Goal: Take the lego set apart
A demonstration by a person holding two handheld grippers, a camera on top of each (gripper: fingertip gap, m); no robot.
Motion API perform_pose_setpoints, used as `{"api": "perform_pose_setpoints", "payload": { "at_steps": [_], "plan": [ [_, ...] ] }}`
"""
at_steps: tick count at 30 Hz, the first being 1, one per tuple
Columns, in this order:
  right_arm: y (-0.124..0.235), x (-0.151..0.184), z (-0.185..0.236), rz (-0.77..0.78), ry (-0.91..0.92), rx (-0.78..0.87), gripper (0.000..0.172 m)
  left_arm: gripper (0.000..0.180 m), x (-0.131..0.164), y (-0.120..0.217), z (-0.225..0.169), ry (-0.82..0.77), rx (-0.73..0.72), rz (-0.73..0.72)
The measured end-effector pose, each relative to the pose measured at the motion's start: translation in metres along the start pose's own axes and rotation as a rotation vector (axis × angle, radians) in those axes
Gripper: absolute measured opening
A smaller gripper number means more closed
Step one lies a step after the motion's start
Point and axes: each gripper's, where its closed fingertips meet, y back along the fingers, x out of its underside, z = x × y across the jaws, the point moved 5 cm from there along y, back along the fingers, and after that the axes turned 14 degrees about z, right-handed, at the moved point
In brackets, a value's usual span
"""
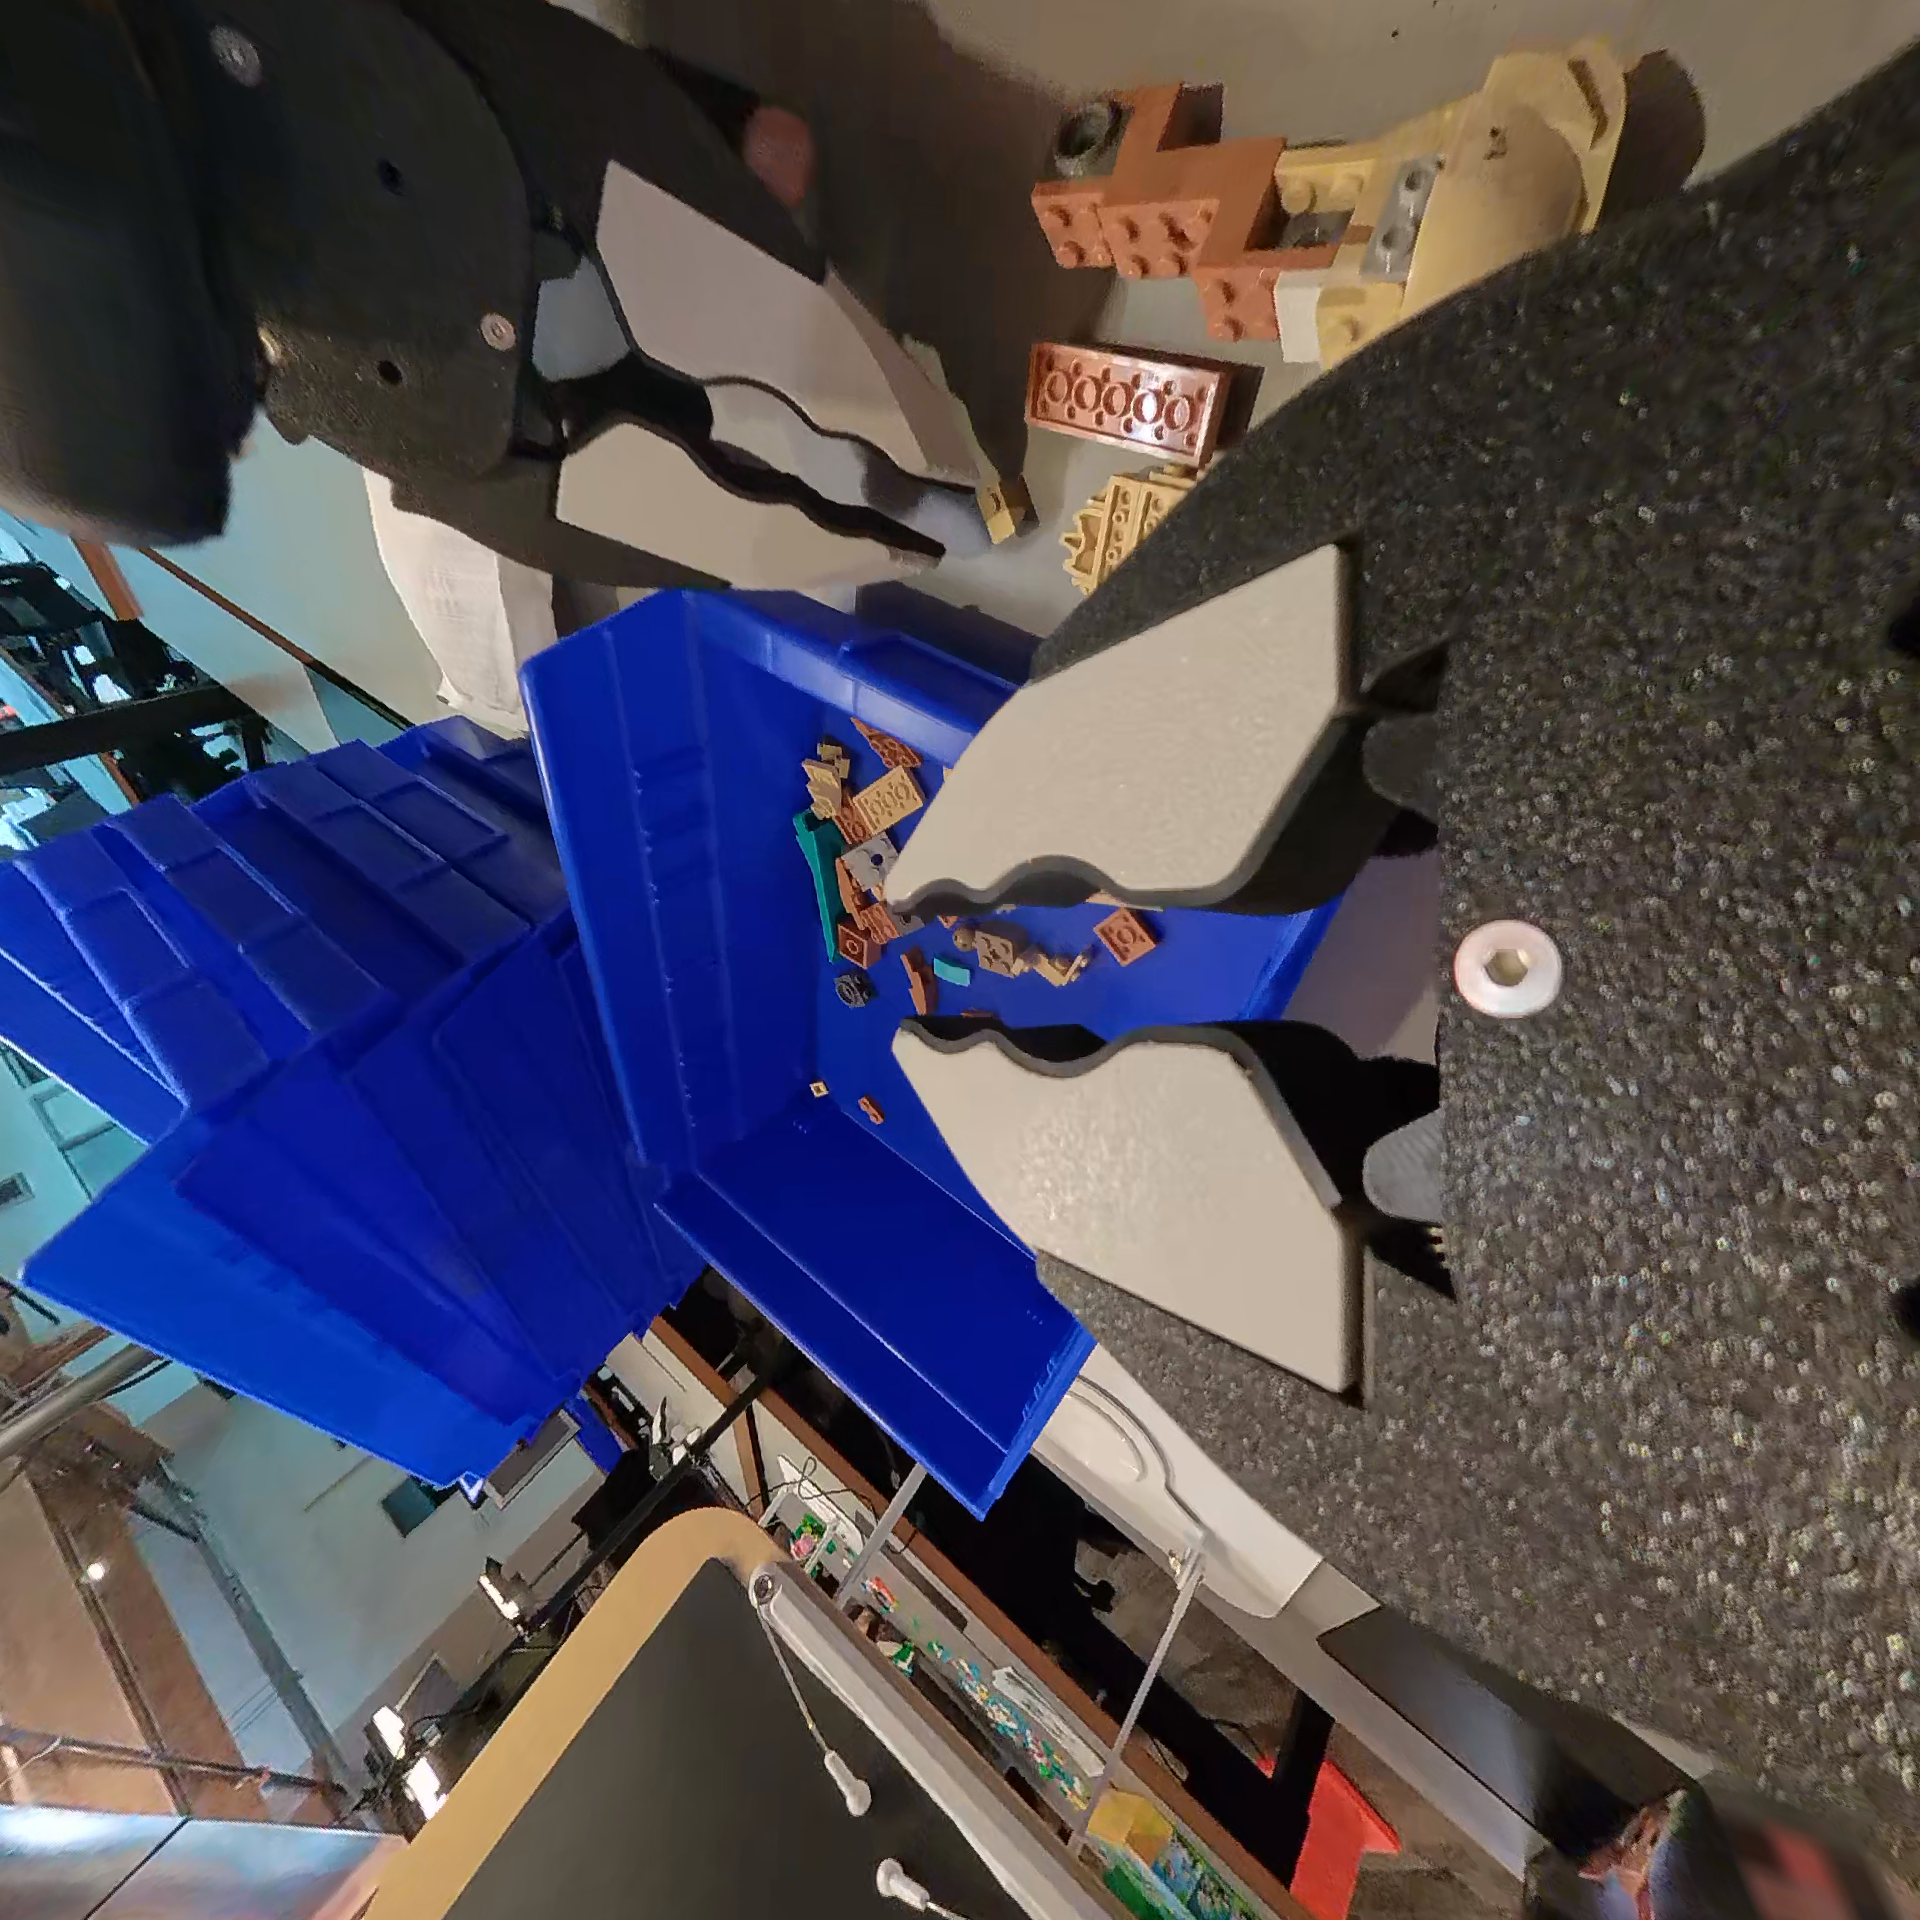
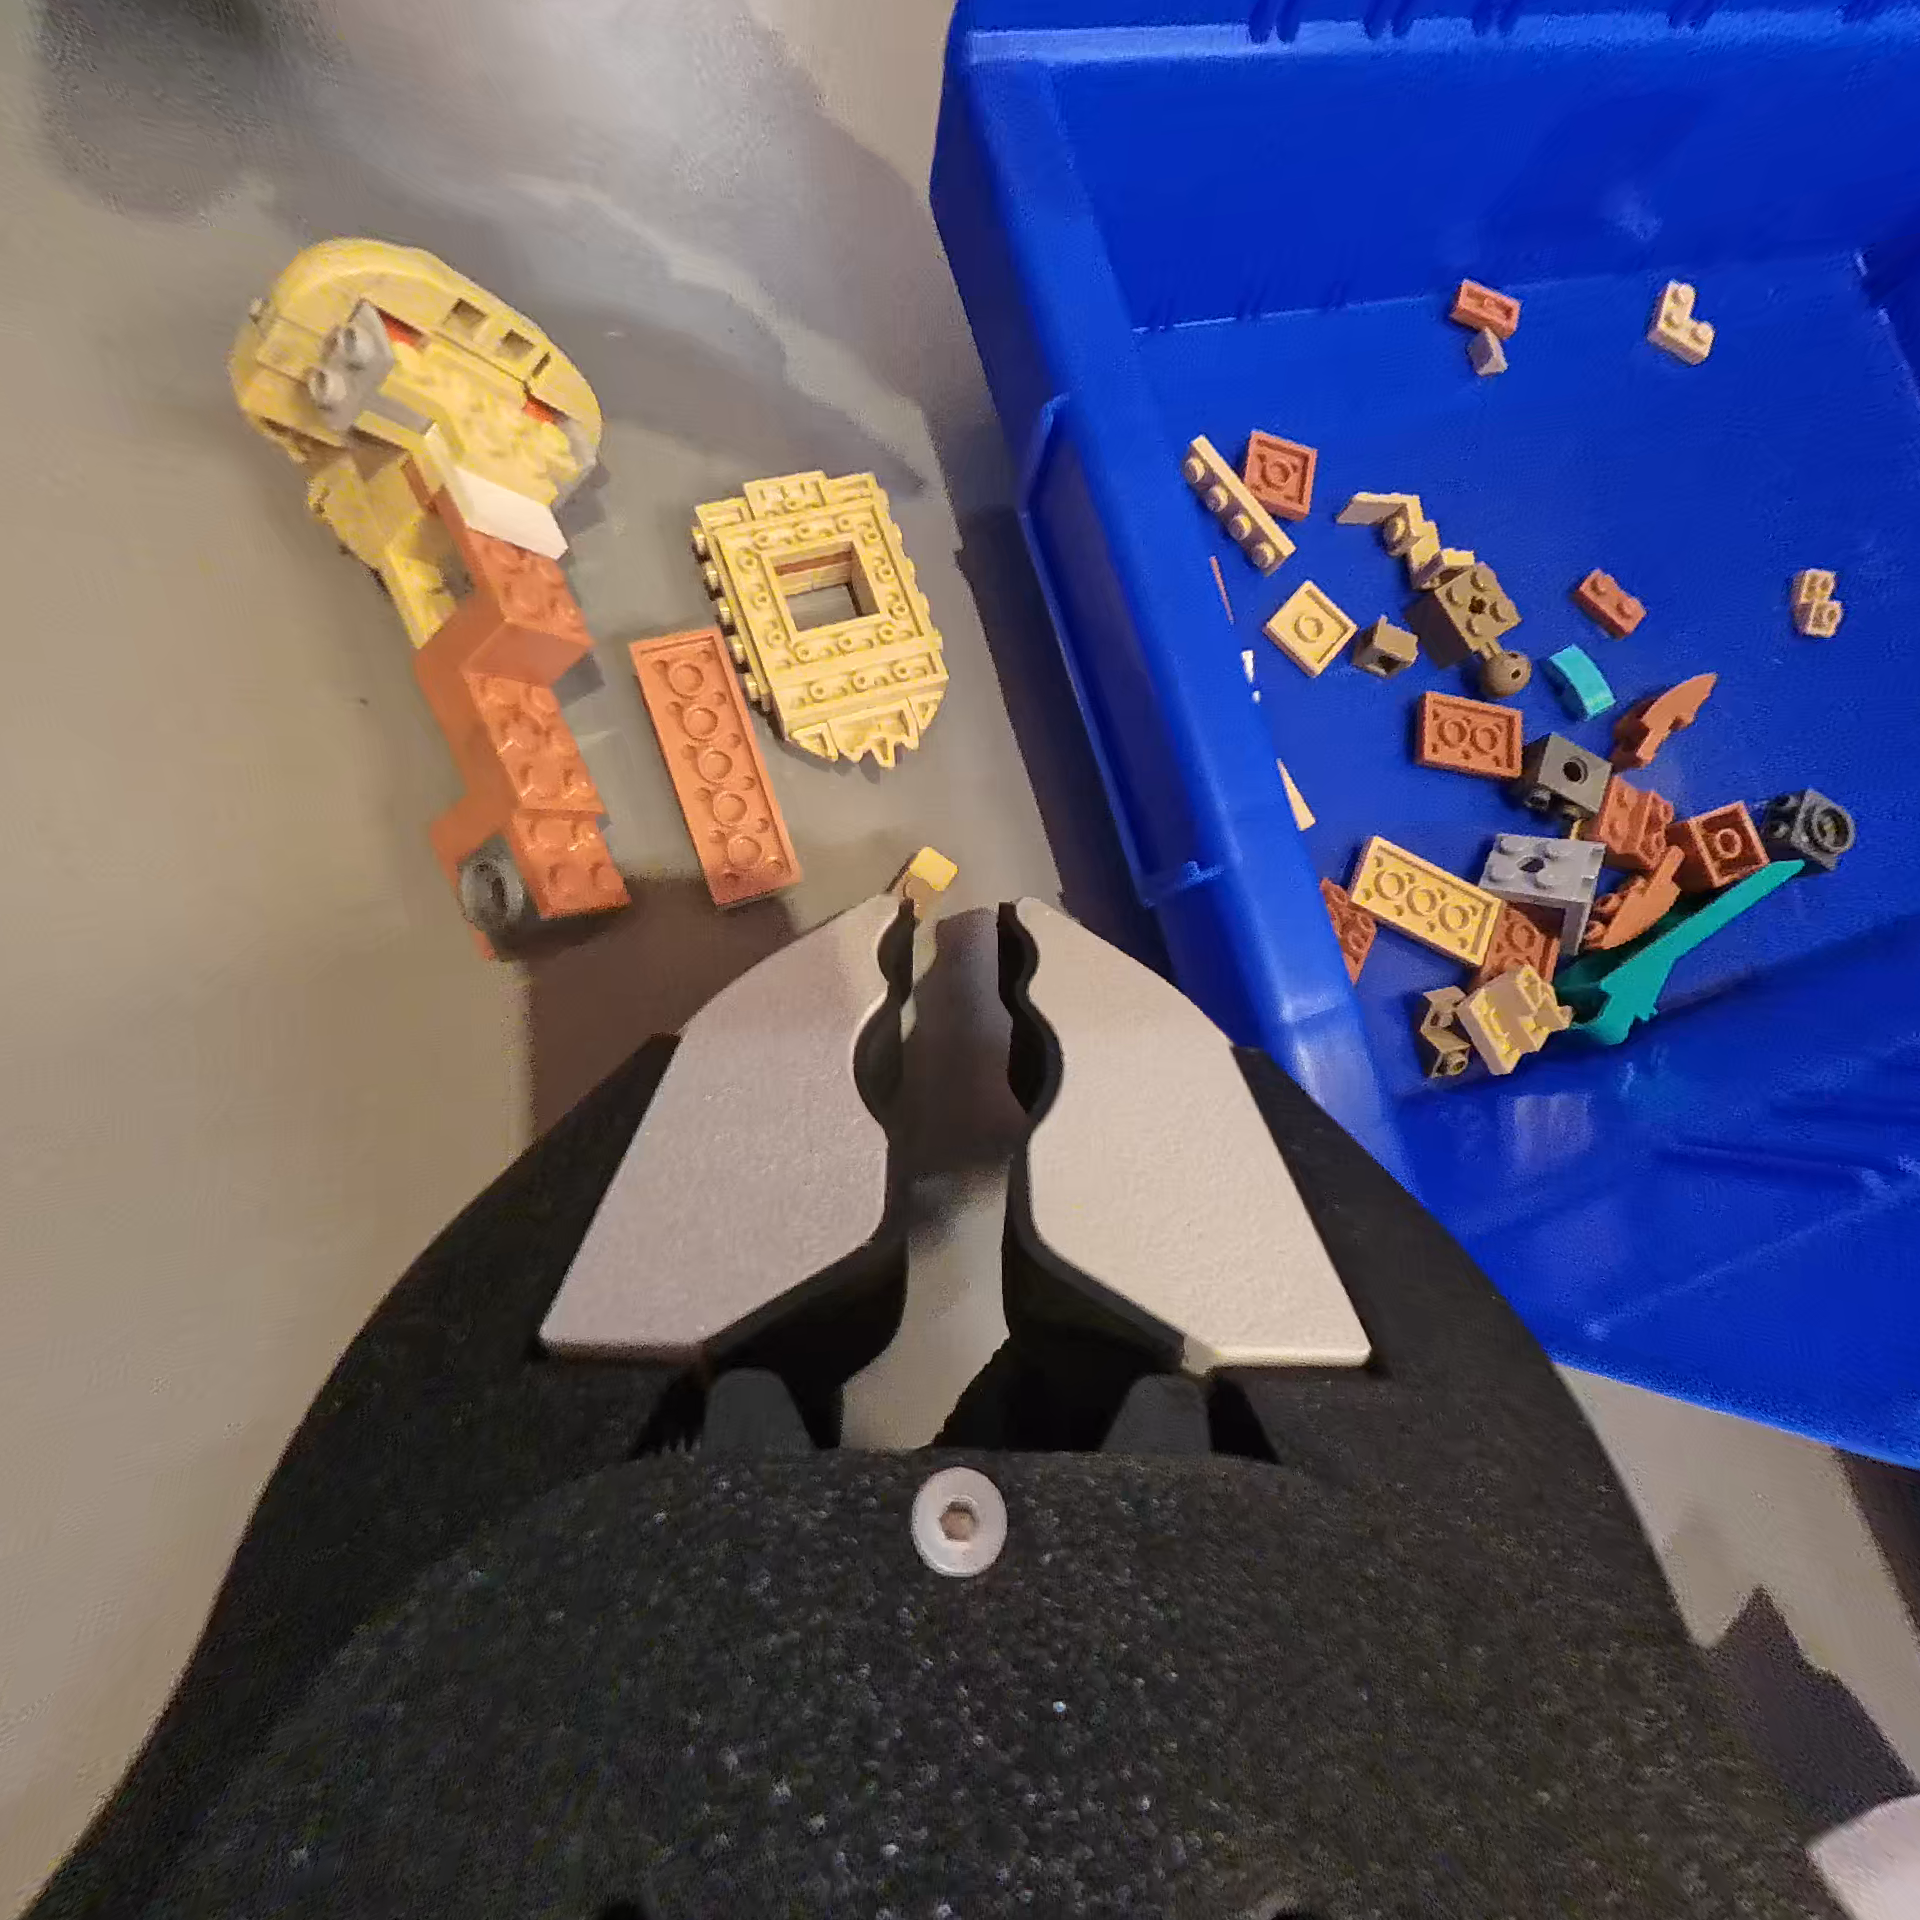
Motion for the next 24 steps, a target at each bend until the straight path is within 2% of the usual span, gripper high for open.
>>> {"api": "perform_pose_setpoints", "payload": {
  "at_steps": [19,24],
  "plan": [
    [-0.009,-0.004,0.005,0.046,-0.196,-0.084,0.017,0.015,-0.002,0.005,-0.015,-0.051,0.032,-0.031],
    [-0.011,-0.005,0.004,0.043,-0.185,-0.054,0.009,0.014,-0.003,0.006,-0.018,-0.067,0.045,-0.036]
  ]
}}
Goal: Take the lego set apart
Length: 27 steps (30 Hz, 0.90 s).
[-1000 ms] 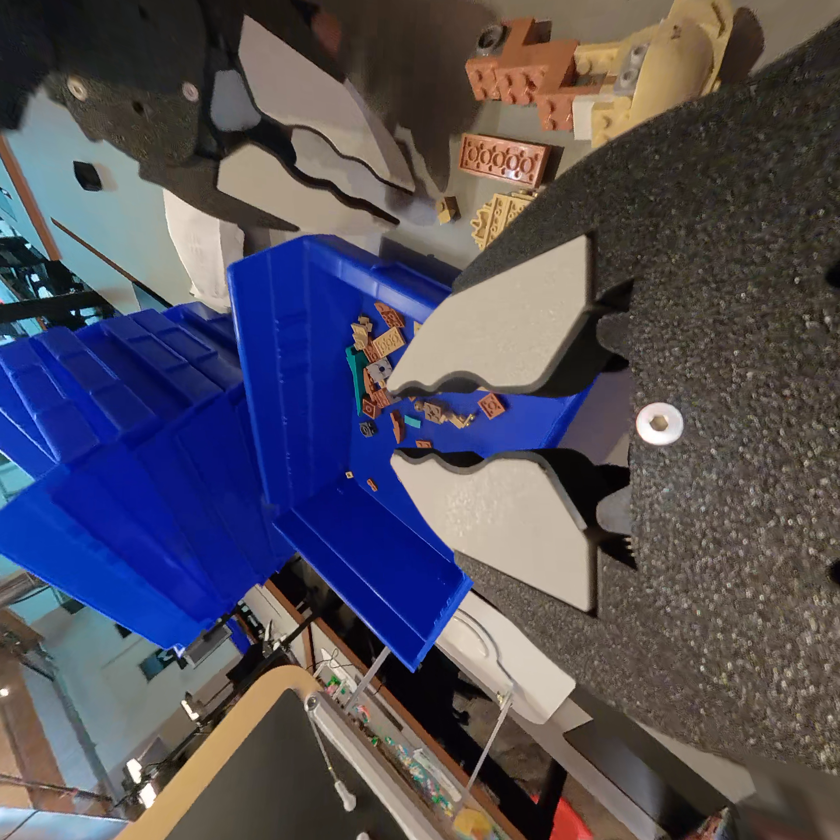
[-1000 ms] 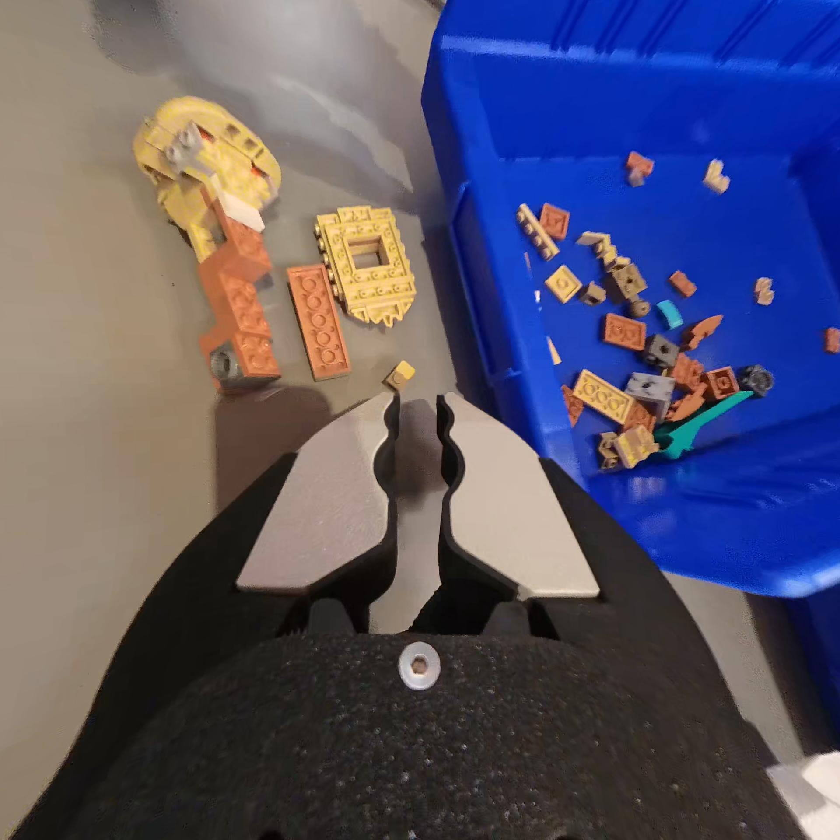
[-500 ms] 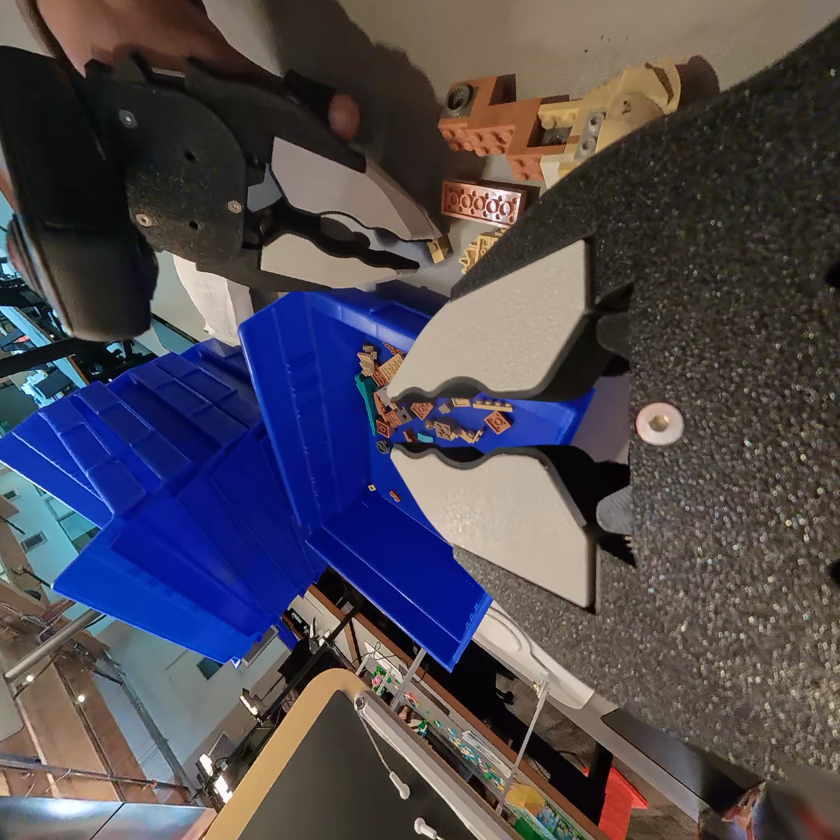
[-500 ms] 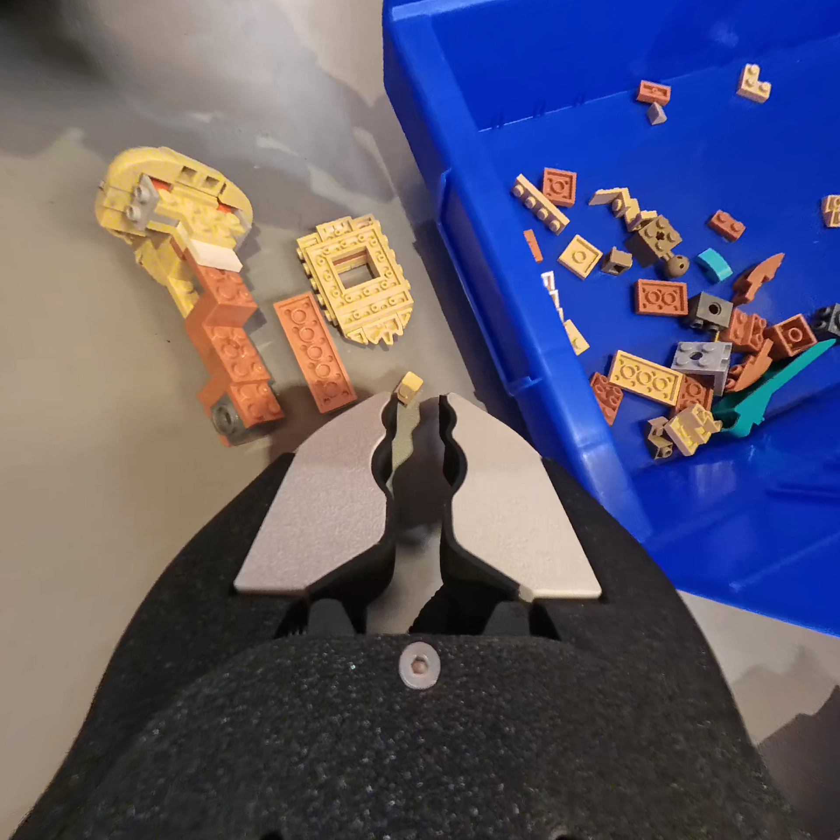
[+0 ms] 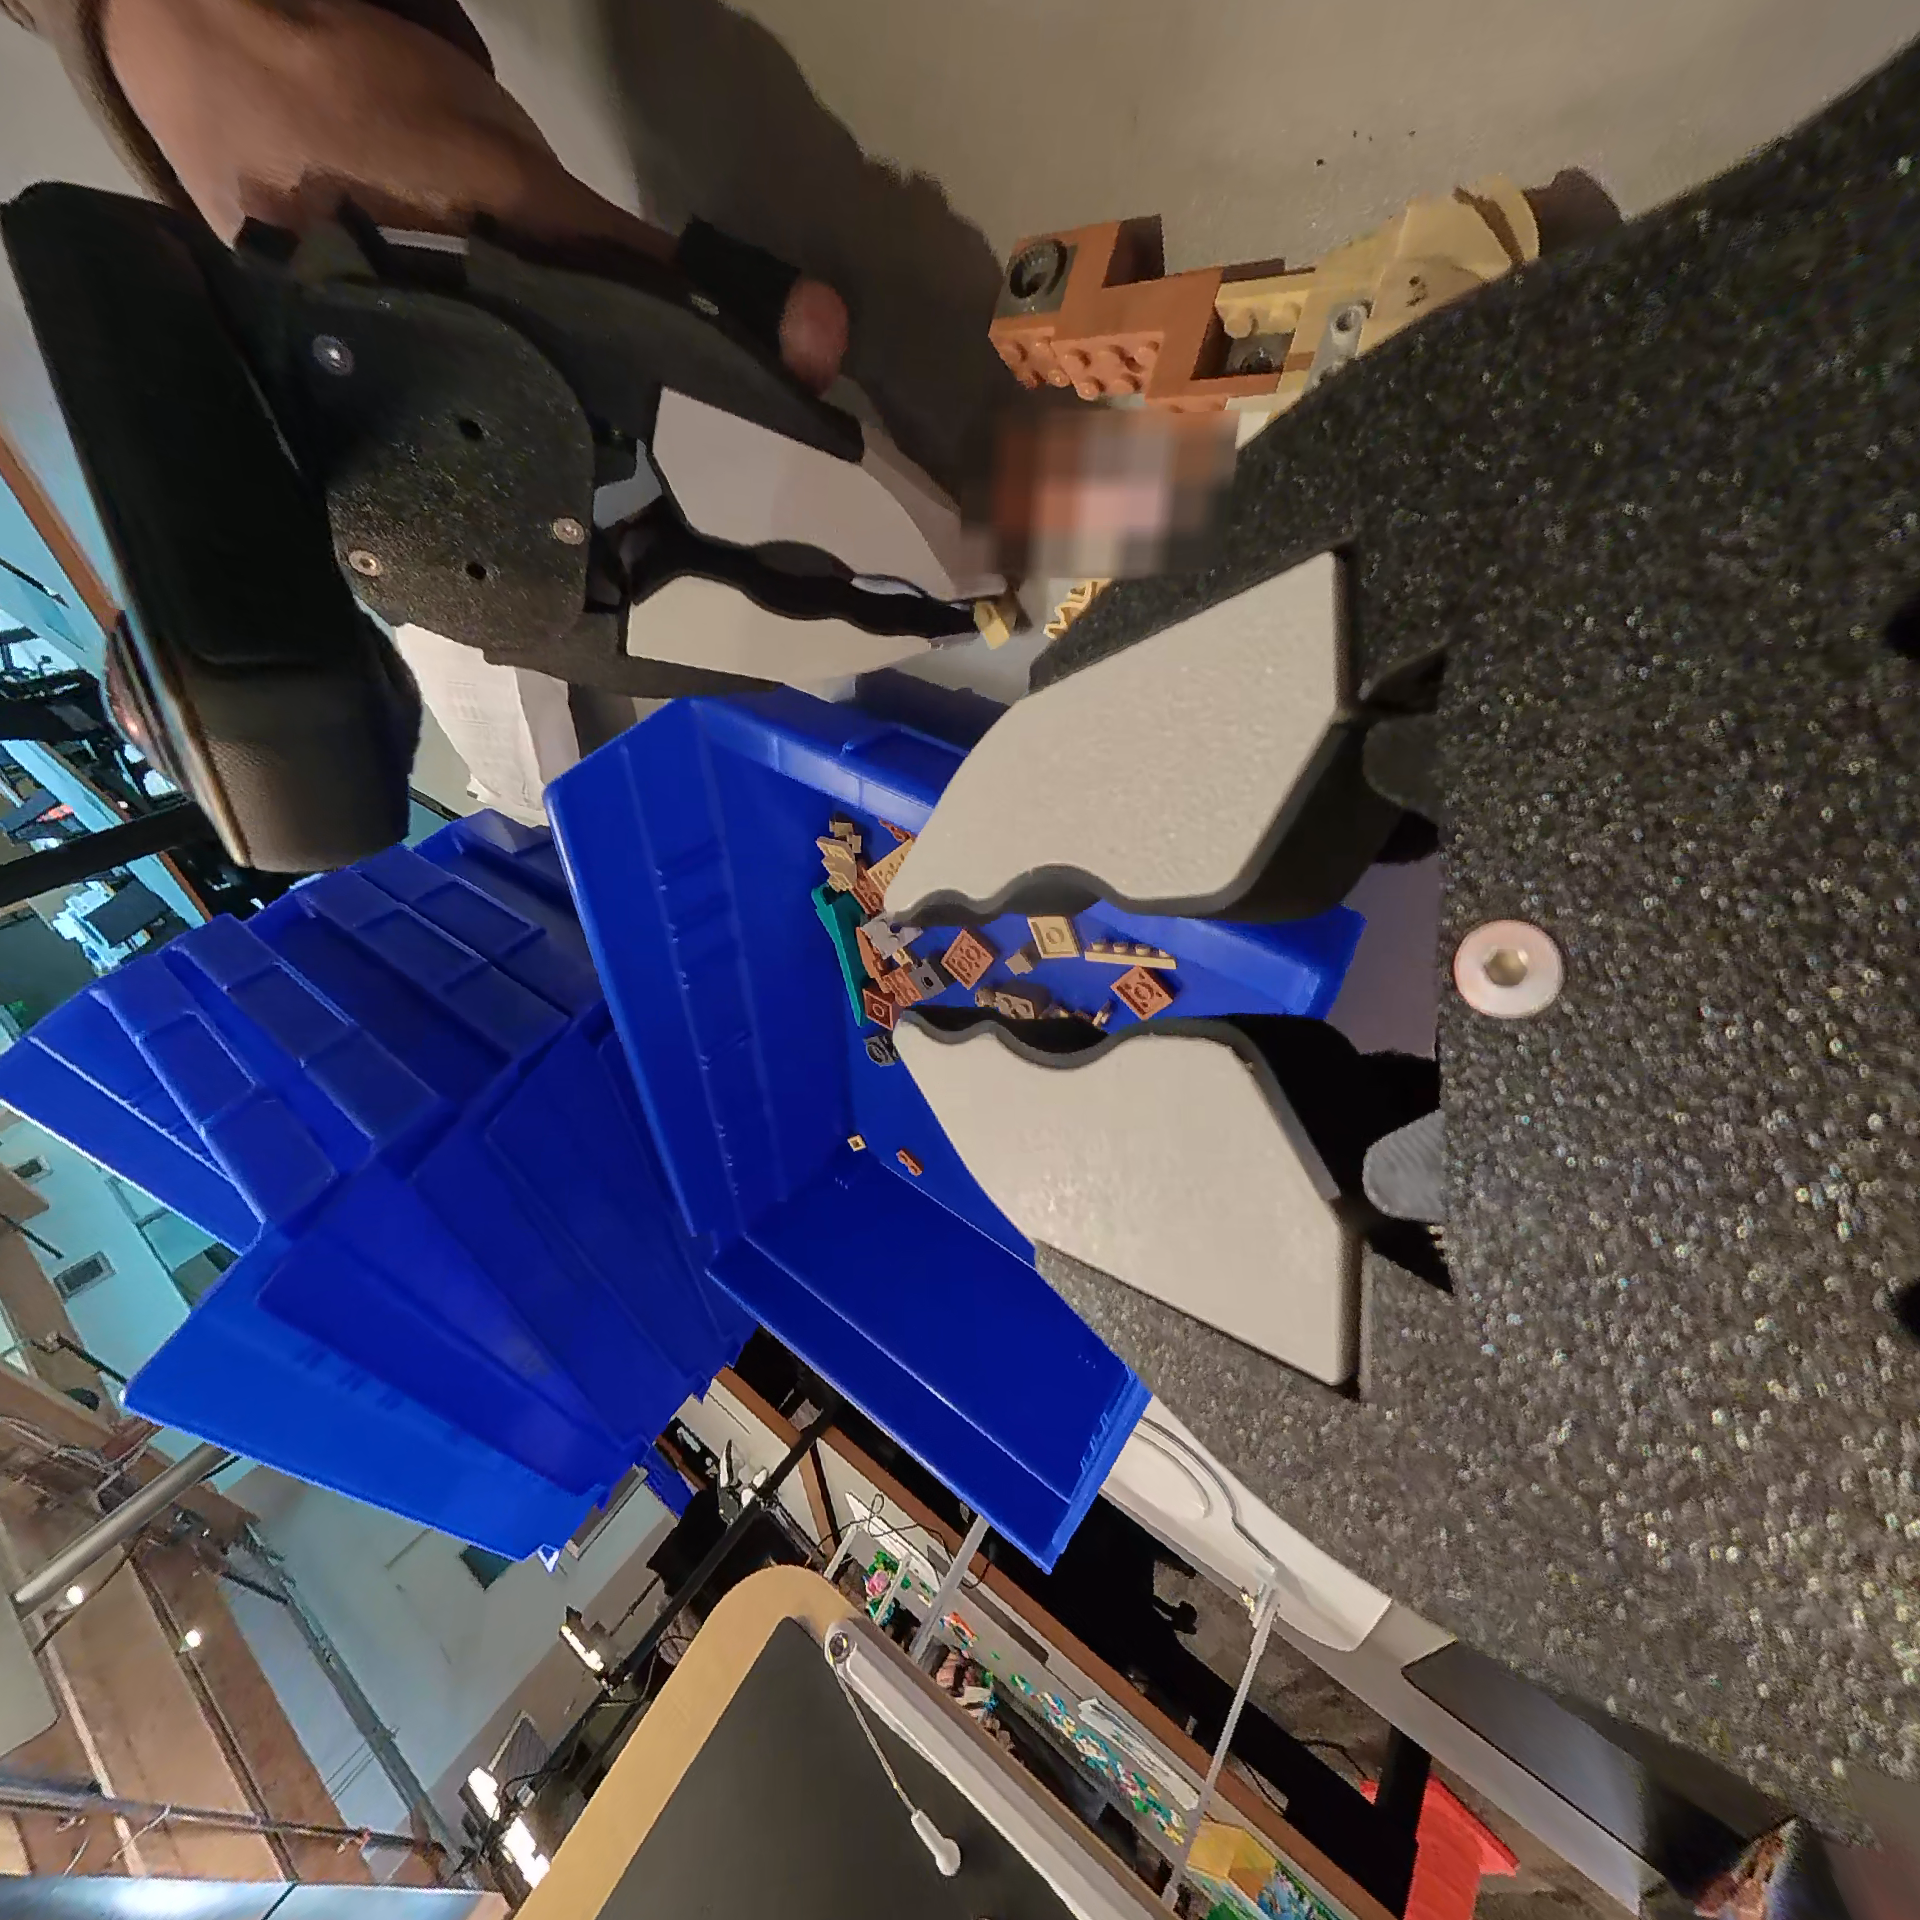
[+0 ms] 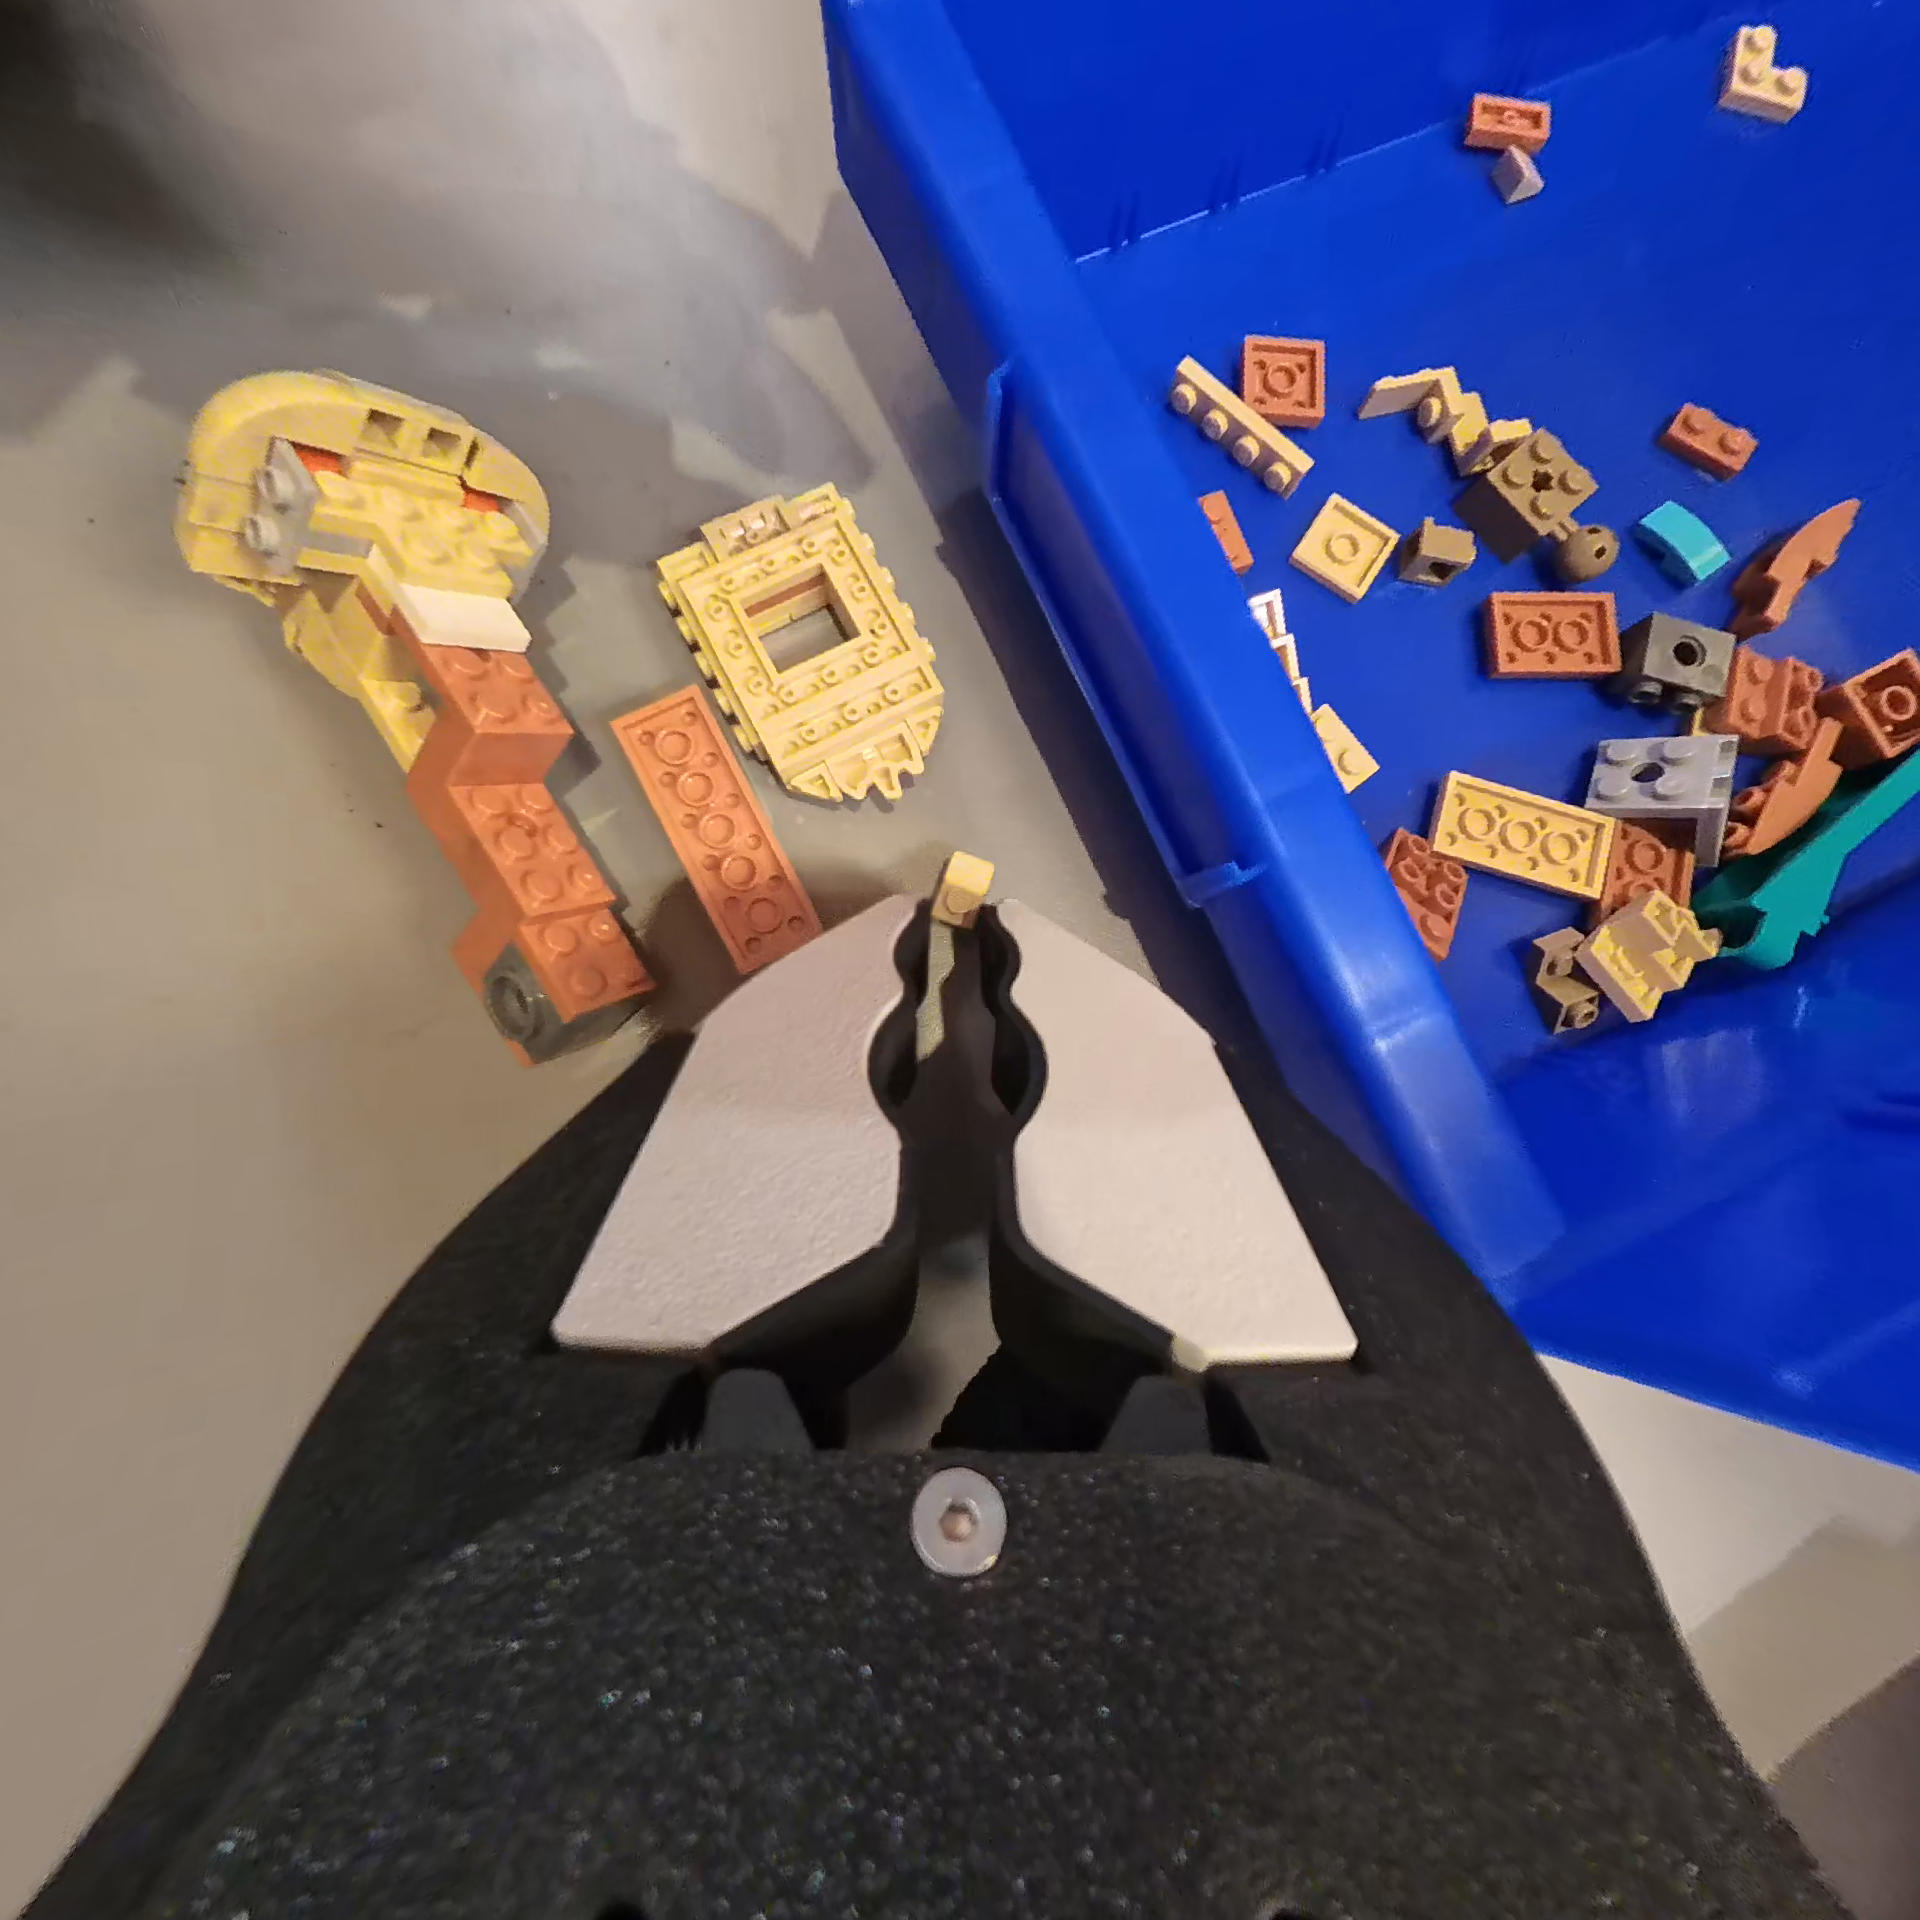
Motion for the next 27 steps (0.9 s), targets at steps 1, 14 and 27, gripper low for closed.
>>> {"api": "perform_pose_setpoints", "payload": {
  "at_steps": [1,14,27],
  "plan": [
    [0.000,0.000,0.000,-0.001,0.005,0.003,0.008,0.014,0.000,0.000,-0.001,-0.007,0.005,-0.001],
    [0.042,-0.023,0.013,-0.331,0.159,-0.139,0.008,0.016,0.002,0.006,-0.038,-0.248,0.243,-0.066],
    [0.050,-0.026,0.031,-0.392,0.077,-0.493,0.008,0.024,0.003,0.010,-0.060,-0.770,0.010,-0.141]
  ]
}}
